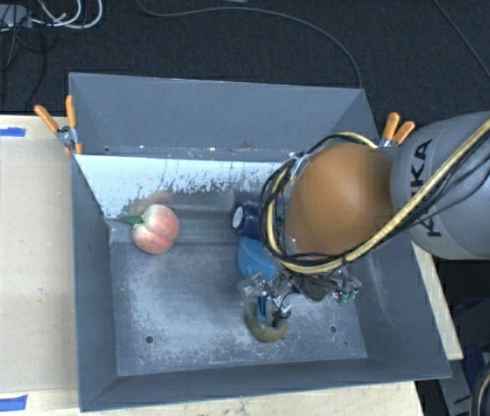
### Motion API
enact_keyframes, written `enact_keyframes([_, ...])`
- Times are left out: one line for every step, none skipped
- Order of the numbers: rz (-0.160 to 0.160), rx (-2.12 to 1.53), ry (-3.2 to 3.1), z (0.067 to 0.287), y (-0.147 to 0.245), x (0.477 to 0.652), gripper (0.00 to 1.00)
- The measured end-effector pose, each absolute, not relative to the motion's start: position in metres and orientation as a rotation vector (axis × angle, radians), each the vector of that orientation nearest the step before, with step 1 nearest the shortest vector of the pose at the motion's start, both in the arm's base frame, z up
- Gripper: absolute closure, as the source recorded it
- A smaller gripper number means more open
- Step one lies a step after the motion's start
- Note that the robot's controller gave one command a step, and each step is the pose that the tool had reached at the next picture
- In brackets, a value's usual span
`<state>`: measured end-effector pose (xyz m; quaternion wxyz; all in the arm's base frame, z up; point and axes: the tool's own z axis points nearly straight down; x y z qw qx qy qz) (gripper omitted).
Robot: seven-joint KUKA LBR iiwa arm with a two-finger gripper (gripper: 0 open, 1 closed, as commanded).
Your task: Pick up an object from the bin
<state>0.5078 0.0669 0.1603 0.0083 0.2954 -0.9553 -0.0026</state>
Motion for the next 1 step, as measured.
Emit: enact_keyframes([-0.007,0.923,-2.988,0.1719,0.0671,0.5084,1.0])
